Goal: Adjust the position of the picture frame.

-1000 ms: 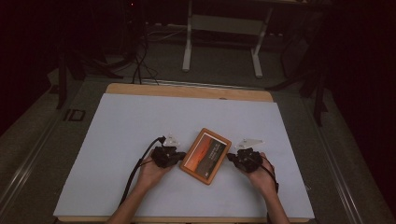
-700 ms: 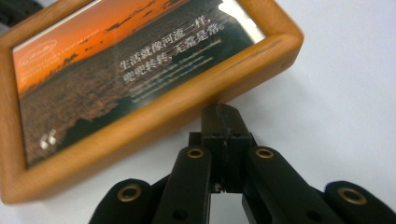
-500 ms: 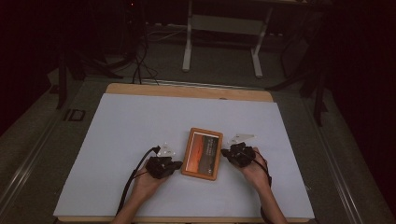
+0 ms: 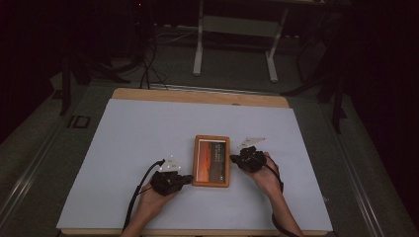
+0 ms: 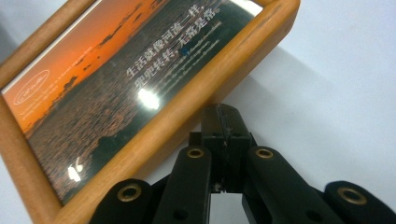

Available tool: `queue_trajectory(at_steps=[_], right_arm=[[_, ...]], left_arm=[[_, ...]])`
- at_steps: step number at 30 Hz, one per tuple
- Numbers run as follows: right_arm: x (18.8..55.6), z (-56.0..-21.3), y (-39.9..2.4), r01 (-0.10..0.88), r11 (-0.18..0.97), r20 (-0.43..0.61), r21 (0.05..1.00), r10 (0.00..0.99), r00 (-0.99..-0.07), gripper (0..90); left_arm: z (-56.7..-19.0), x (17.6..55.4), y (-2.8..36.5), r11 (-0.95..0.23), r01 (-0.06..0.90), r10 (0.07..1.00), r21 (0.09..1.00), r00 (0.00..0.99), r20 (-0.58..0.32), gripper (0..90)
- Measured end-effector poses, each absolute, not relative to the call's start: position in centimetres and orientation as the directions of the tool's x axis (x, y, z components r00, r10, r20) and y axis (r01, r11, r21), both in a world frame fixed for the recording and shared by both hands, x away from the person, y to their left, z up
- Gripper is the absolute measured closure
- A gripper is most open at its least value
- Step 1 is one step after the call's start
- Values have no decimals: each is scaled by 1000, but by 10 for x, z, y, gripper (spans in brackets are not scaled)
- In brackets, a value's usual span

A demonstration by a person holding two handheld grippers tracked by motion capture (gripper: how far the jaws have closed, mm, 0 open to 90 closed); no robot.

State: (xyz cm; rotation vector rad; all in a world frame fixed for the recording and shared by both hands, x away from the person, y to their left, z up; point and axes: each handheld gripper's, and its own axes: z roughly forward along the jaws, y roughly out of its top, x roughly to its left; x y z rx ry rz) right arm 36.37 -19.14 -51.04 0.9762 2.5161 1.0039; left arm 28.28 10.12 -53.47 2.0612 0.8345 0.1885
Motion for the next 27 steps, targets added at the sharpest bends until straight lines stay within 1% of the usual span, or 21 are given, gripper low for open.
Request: queue_trajectory(at_steps=[2,11,15,22,24,27], right_arm=[[364,-511,-190,489,546,-4,680,670,-742,900],[368,-513,-188,496,553,-9,669,674,-739,900],[368,-513,-188,494,553,-10,671,673,-740,899],[366,-508,-191,485,526,-3,699,679,-734,886],[366,-502,-191,474,530,-23,703,683,-730,881],[366,-498,-191,464,529,-38,710,687,-726,878]], left_arm=[[-536,284,102,-374,497,620,783,762,-187,896],[-540,286,105,-377,503,631,778,754,-182,893],[-540,286,107,-379,501,640,778,749,-171,857],[-533,286,124,-316,509,681,800,709,-183,828],[-529,285,134,-280,515,700,810,687,-195,821],[-525,284,141,-257,513,712,819,674,-198,814]])
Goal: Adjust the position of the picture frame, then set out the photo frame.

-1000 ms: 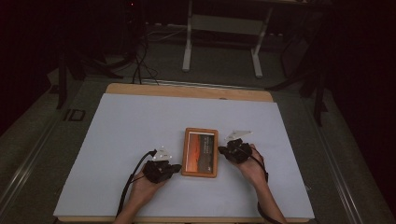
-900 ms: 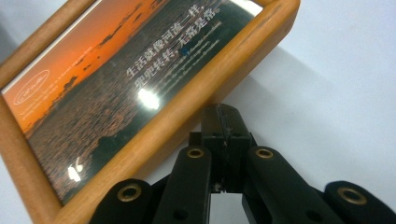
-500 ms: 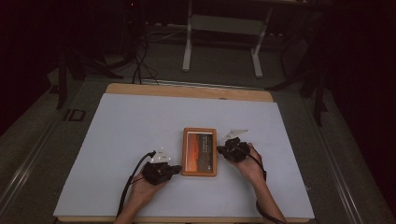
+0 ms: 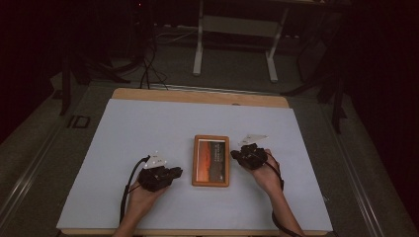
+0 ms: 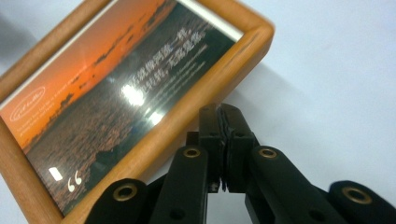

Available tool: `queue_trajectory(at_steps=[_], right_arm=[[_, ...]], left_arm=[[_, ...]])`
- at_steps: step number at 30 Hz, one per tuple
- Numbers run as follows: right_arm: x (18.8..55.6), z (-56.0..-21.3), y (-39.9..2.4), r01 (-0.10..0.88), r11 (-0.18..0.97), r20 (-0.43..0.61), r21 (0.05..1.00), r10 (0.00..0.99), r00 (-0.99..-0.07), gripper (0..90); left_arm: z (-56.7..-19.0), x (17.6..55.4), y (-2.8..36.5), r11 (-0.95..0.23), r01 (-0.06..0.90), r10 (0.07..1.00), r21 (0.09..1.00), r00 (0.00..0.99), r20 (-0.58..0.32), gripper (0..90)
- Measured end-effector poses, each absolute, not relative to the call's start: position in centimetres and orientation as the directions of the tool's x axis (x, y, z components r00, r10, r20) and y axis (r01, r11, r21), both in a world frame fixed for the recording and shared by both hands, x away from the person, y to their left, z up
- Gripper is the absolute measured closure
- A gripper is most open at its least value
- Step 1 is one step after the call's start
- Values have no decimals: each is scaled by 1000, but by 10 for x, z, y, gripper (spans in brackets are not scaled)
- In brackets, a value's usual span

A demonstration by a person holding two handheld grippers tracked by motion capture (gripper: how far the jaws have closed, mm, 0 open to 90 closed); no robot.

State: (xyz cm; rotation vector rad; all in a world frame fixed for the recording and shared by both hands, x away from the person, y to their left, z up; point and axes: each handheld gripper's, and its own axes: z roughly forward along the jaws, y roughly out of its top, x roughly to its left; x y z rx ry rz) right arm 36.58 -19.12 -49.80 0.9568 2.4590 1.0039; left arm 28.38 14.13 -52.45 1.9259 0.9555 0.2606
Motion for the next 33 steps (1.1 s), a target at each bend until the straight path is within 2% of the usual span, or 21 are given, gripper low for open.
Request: queue_trajectory(at_steps=[10,23,33], right_arm=[[372,-473,-187,404,439,-47,802,722,-691,871],[386,-480,-164,396,452,-52,799,709,-703,899],[394,-490,-160,425,444,-37,789,724,-689,899]], left_arm=[[-519,277,154,-210,516,739,831,640,-211,758],[-520,275,150,-219,517,712,828,665,-226,601],[-521,275,147,-215,523,709,825,664,-237,573]])
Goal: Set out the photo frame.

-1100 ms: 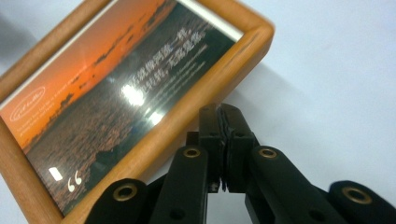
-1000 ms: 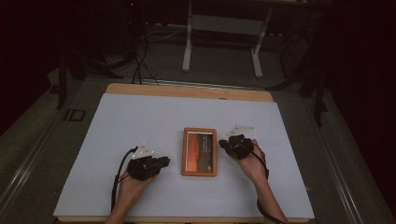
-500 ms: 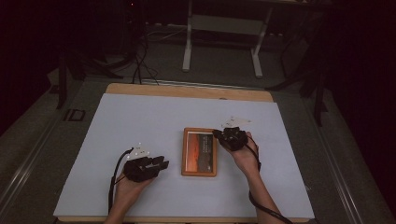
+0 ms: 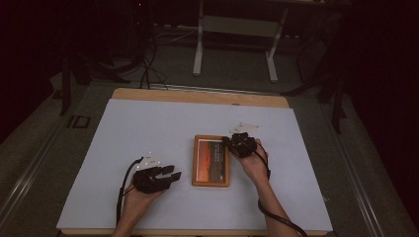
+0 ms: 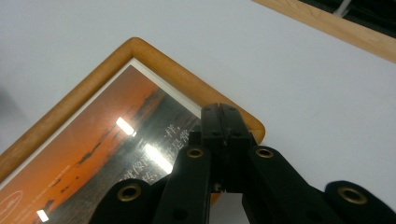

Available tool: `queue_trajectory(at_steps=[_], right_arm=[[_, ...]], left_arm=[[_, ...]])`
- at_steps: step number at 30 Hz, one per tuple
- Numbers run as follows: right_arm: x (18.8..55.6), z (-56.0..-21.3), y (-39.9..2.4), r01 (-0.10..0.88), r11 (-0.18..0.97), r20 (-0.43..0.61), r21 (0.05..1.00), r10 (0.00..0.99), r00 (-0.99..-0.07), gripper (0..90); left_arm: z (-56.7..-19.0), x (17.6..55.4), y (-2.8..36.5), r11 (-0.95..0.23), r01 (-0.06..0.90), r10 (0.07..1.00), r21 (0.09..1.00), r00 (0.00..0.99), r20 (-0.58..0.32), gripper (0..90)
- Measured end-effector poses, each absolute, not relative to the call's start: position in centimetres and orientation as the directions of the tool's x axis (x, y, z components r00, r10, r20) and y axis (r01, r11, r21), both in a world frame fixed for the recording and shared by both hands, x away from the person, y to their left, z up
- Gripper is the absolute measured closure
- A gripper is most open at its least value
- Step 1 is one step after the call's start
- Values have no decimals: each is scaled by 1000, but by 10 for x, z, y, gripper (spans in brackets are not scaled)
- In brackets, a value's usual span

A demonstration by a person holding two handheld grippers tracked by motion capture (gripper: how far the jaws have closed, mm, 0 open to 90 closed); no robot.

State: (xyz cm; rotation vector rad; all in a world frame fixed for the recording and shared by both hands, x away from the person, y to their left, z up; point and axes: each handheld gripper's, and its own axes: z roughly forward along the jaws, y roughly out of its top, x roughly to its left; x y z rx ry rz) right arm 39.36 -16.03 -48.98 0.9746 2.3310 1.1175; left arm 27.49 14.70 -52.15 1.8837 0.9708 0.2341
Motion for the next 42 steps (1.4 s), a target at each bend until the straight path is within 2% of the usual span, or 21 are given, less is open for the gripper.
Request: queue_trajectory(at_steps=[15,21,26,35,42], right_arm=[[400,-494,-160,443,419,-16,792,740,-672,899],[405,-501,-171,478,398,5,783,765,-644,899],[409,-508,-181,525,354,67,774,779,-624,899],[415,-519,-189,577,311,117,755,802,-586,899],[415,-518,-186,572,336,91,748,802,-590,900]], left_arm=[[-521,274,147,-200,534,716,821,652,-250,562],[-520,275,148,-188,544,717,818,645,-264,551],[-520,275,146,-190,544,714,817,648,-265,537],[-518,276,140,-177,558,691,811,657,-301,510],[-512,274,130,-195,552,696,811,661,-282,476]])
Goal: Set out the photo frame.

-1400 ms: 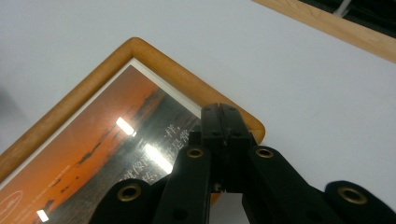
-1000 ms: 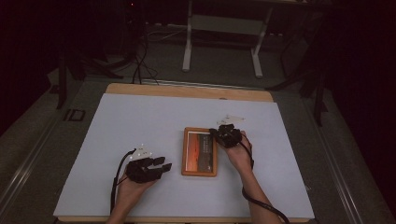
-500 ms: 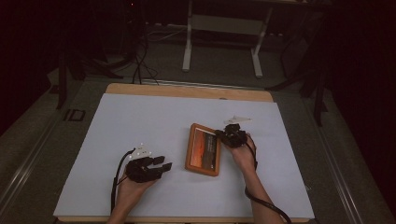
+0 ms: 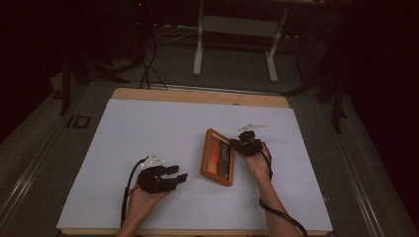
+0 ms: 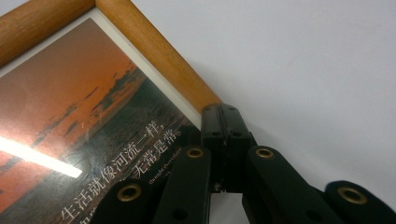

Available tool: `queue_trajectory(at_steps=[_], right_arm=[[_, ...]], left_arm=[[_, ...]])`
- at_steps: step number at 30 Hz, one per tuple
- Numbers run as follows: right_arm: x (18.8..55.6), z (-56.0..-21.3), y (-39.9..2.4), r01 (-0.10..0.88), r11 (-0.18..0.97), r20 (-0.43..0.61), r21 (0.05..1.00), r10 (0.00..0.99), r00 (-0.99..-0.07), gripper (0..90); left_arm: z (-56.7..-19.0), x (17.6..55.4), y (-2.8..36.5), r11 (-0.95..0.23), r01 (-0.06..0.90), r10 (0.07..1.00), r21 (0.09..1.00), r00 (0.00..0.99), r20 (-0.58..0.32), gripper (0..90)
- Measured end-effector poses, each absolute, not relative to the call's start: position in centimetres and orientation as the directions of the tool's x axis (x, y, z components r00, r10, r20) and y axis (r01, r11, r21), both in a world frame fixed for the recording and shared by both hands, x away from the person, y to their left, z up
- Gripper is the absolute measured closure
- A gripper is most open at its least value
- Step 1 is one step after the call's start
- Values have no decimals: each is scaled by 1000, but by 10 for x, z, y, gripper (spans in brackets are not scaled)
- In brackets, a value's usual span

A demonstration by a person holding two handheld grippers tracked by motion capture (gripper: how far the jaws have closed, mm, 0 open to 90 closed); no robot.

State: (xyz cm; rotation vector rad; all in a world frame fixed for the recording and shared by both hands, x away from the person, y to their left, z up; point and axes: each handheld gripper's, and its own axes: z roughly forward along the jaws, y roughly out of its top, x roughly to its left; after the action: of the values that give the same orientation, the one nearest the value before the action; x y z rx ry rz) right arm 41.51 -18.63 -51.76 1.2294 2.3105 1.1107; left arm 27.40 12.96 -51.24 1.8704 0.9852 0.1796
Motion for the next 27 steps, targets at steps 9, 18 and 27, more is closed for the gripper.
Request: queue_trajectory(at_steps=[9,18,27], right_arm=[[415,-518,-187,570,330,92,753,804,-588,900],[413,-519,-186,562,331,83,758,806,-586,900],[413,-520,-187,556,331,82,762,803,-591,900]], left_arm=[[-510,276,105,-208,574,648,792,687,-329,374],[-504,287,82,-197,593,643,781,680,-354,345],[-505,305,64,-149,653,641,742,635,-430,377]])
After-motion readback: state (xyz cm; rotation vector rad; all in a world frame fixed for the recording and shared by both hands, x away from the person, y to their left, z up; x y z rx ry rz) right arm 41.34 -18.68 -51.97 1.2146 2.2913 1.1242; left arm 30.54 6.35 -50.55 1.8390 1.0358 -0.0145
